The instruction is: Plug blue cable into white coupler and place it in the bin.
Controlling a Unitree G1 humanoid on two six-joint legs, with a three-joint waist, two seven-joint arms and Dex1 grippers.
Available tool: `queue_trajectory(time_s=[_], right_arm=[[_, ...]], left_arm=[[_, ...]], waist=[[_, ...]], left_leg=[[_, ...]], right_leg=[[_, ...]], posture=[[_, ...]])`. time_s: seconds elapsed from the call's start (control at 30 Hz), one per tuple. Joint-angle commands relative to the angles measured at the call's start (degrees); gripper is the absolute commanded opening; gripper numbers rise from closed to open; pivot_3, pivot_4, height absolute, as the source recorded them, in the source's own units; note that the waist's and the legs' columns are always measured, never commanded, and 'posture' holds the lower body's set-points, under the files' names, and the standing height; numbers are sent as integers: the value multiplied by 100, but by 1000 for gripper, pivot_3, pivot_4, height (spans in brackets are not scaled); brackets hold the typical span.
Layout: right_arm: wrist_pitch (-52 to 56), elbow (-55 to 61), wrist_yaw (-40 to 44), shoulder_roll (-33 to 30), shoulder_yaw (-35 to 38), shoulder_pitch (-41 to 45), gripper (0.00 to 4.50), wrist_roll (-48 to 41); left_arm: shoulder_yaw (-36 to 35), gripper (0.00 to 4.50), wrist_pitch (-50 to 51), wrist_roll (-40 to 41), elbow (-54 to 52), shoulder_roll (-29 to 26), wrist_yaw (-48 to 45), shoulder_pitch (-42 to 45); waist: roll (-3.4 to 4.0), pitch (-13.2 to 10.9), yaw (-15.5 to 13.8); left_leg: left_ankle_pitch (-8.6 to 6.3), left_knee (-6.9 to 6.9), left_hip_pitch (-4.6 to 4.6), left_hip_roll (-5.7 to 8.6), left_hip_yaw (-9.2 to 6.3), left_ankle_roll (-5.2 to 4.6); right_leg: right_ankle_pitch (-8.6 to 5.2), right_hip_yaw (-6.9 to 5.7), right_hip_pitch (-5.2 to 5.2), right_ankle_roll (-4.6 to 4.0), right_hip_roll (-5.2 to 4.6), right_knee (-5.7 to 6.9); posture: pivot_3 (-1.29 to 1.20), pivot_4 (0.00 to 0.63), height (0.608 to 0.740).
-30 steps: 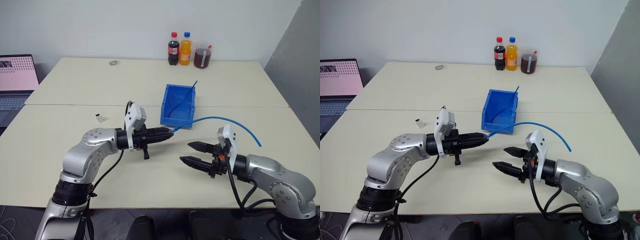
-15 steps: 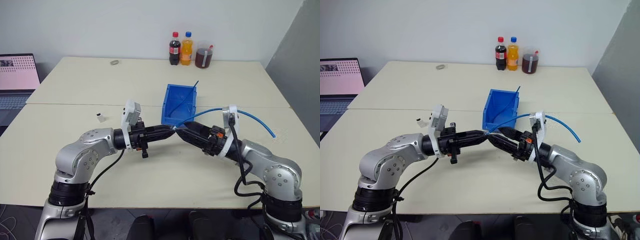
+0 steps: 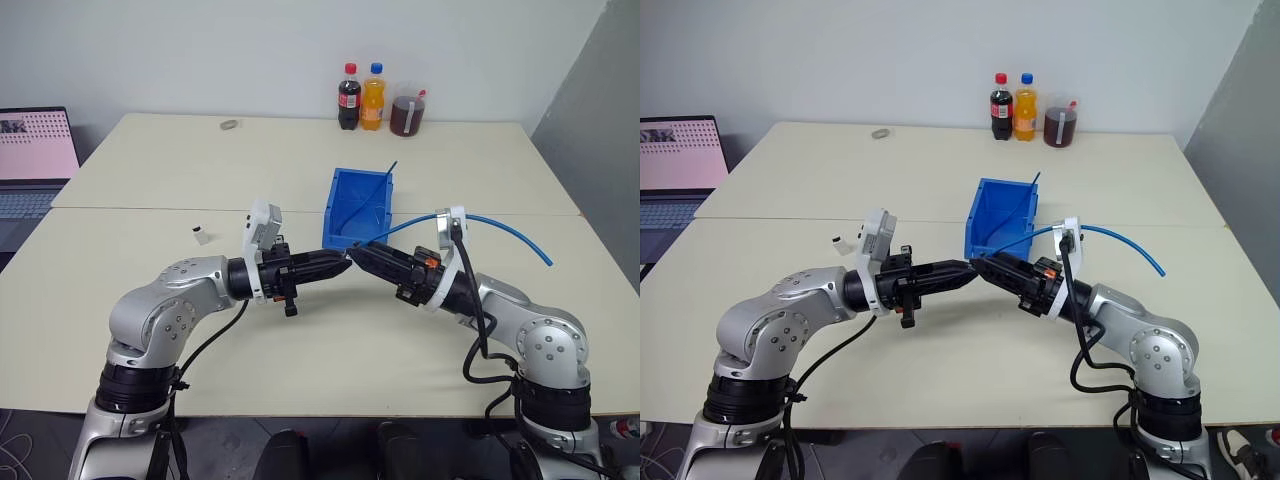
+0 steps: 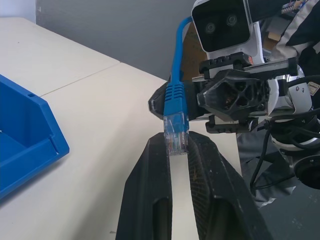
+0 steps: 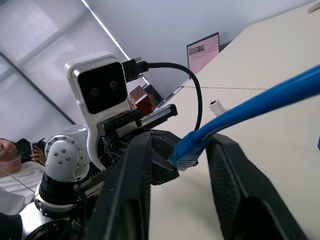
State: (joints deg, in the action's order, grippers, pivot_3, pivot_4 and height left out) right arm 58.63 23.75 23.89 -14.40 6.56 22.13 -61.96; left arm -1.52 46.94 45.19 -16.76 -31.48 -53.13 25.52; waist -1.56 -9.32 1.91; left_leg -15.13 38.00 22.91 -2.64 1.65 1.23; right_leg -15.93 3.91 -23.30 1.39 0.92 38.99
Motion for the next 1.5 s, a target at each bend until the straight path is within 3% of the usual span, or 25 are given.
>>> queue_trajectory(time_s=[0.03, 0.1, 0.43, 0.47, 0.7, 0.9, 1.07, 1.27, 1.5], right_arm=[[-65, 118, 94, -35, -40, 128, 552, -243], [-61, 125, 114, -63, -62, 128, 135, -252], [-96, 120, 164, -179, -131, 132, 125, -247], [-103, 117, 177, -200, -140, 132, 125, -233], [-204, 74, 270, -323, -226, 119, 124, -103], [-308, 40, 383, -425, -289, 86, 123, 92], [-431, -37, 454, -490, -297, 96, 122, 204], [-573, -126, 517, -619, -283, 46, 118, 428], [-753, -265, 668, -691, -398, 18, 117, 765]], left_arm=[[-77, 185, -34, 100, -216, -72, -10, 28], [-77, 185, -43, 95, -212, -74, -9, 24], [51, 185, -204, -144, -94, -71, -21, -8], [83, 885, -240, -210, -73, -93, -31, -24], [97, 2231, -385, -388, -80, -173, -63, -157], [-9, 3677, -562, -601, -192, -303, 55, -436], [-206, 4500, -589, -631, -349, -480, 183, -726], [-463, 4500, -1019, -1481, -383, -466, 1210, -1310], [-730, 4500, -1333, -3020, 419, 504, 3923, -1046]], waist=[[0, 0, 0], [0, 0, 0], [1, -1, 0], [1, -1, -1], [1, -3, 1], [1, -4, 1], [0, -8, 0], [-1, -12, 3], [-17, -22, -24]], left_leg=[[0, 0, 0, 0, 0, 0], [0, -1, 0, 0, 0, 0], [0, -2, 0, 0, 0, 0], [0, -2, 0, 0, 1, 0], [0, -4, 0, -1, 2, 0], [0, -5, 1, -2, 2, 0], [0, -6, 2, -2, 4, 0], [0, -10, 2, -4, 5, 0], [0, -6, 4, 0, 4, -1]], right_leg=[[0, 0, 0, 0, 0, 0], [0, 1, 0, 0, 0, 0], [0, 0, -1, 0, 0, -1], [0, 1, -1, 0, 0, -1], [-1, 2, -3, 0, 0, -2], [-1, 3, -5, 0, 0, -3], [-1, 4, -6, -1, -1, -3], [-2, 6, -9, -1, -3, -4], [0, 3, -8, 1, -10, -3]], posture=[[0, 150, 740], [0, 150, 740], [0, 150, 740], [0, 150, 740], [0, 150, 740], [0, 150, 740], [0, 150, 740], [0, 150, 740], [0, 150, 740]])
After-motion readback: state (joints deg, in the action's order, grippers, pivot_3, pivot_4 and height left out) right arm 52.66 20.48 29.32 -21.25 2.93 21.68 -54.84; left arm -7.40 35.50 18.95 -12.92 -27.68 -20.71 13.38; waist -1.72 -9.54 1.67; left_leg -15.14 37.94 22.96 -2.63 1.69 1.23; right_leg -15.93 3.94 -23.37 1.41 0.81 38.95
